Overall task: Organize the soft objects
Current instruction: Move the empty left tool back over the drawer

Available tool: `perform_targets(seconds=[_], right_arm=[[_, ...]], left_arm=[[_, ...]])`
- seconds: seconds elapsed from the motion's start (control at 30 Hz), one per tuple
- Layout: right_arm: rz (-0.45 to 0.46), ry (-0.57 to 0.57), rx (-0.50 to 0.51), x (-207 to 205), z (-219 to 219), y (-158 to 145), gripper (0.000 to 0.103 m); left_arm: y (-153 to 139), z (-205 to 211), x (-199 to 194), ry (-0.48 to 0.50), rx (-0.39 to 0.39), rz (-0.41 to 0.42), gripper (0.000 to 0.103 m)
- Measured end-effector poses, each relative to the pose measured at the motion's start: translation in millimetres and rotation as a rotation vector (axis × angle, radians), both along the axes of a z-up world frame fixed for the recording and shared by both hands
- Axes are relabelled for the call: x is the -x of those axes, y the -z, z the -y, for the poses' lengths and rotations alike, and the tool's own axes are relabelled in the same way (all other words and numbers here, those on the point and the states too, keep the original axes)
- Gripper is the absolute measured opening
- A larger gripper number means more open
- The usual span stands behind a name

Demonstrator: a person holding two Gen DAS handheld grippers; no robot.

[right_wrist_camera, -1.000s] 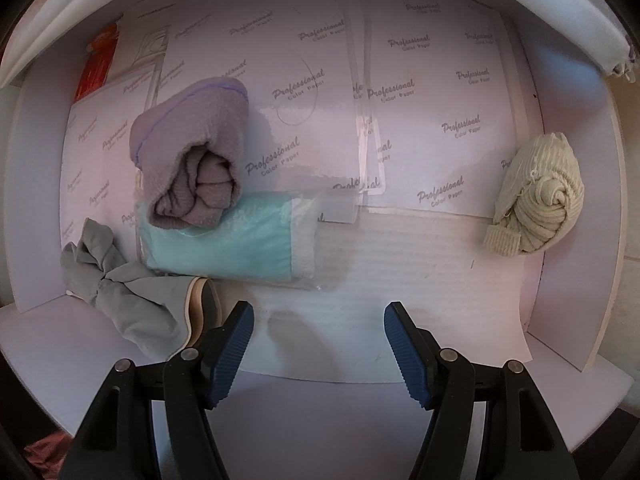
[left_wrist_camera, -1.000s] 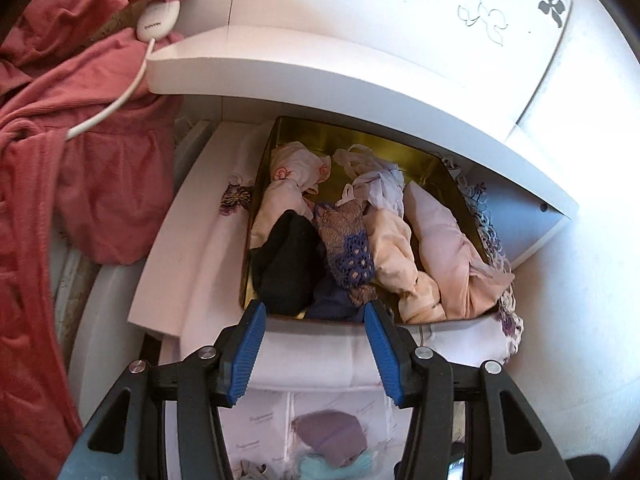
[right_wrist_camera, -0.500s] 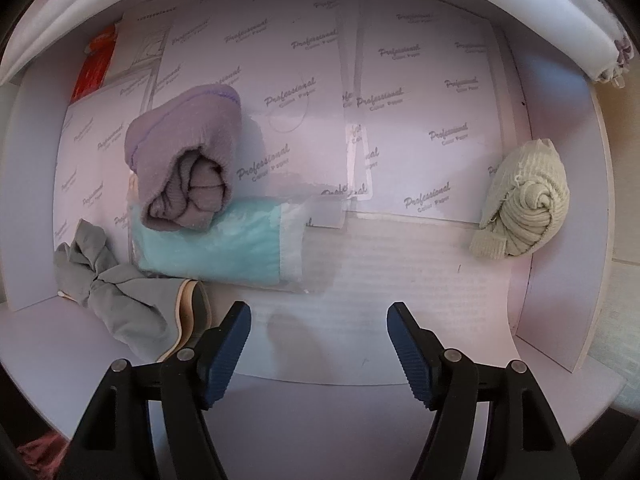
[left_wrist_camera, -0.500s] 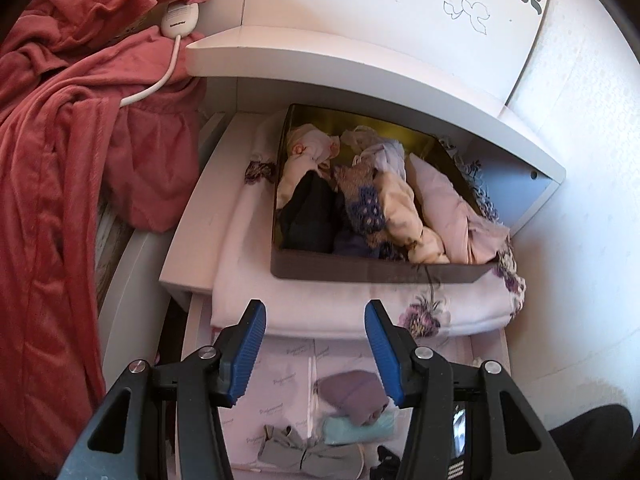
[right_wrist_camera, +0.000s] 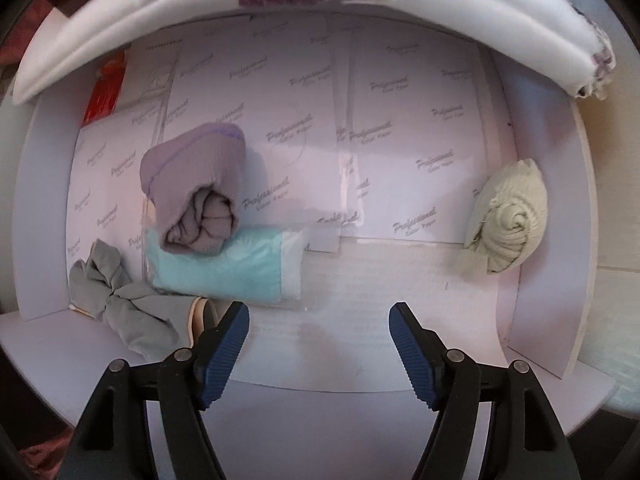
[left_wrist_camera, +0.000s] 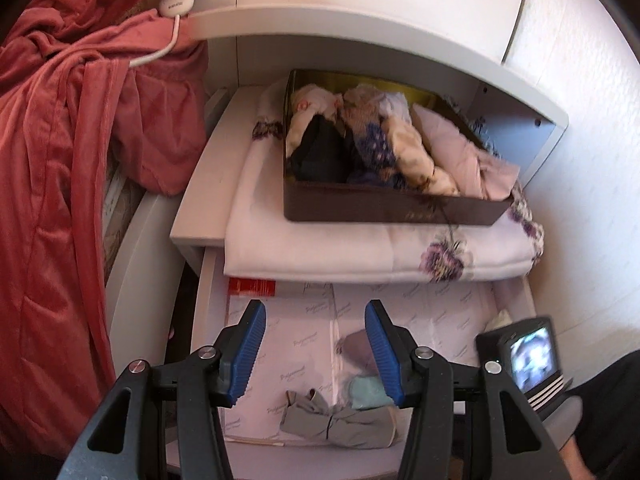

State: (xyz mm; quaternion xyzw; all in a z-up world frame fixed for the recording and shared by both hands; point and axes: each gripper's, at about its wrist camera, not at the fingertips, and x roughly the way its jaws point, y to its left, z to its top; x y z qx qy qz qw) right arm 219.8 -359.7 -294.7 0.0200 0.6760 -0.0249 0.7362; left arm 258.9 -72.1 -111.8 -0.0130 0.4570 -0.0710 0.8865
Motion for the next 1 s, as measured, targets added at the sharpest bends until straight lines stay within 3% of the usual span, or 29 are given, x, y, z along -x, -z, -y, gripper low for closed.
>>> perform_targets(seconds=[0.27,0.6,0.83,1.0], right_arm=[[0.048,0.040,0.030,-6,14,-18,0.074],[0.053,0.048,0.046,-8,18,-21,0.075],[0.068,0.063,0.065,-11,26,-28,0.075],[0.083,0.103,0.058,-13,36,-34,0.075]], left_arm=[[29,-3,1,-0.001,-0.008,-0.096,0.057],[55,-10,-2,-0.040,0.000,-0.208,0.057],[57,-11,-1,-0.055,-0.003,-0.208,0.057],[63,-13,-3,-0.070,0.037,-0.242,0.057]])
